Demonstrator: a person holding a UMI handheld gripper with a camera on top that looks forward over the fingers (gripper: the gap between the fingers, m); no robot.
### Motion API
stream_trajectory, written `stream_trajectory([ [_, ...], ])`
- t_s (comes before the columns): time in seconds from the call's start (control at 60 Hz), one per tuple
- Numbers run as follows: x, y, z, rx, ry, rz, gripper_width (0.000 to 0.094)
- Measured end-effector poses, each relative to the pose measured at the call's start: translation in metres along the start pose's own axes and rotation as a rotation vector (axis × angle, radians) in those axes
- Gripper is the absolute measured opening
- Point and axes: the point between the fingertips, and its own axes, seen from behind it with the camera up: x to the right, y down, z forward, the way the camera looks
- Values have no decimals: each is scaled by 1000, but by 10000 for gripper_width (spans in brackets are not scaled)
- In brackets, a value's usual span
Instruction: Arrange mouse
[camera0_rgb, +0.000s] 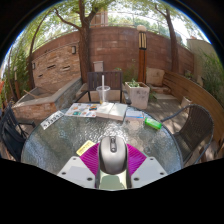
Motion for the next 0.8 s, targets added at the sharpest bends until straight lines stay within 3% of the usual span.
stream_trajectory([
  [0.133, 36, 72, 34, -144, 35, -4, 372],
  [0.233, 46, 103, 40, -211, 41, 6, 475],
  [0.283, 45, 98, 35, -198, 28, 3, 534],
  [0.317, 46, 90, 30, -190, 28, -1, 626],
  [0.367, 45, 79, 19, -167, 28, -3, 844],
  [0.383, 42, 75, 15, -159, 27, -5, 864],
  [0.417, 40, 68, 6, -142, 27, -9, 824],
  [0.483, 36, 55, -17, -113, 37, -23, 865],
  [0.617, 24, 34, -84, -66, 56, -40, 852],
  [0.8, -1, 41, -190, -37, 83, -44, 859],
])
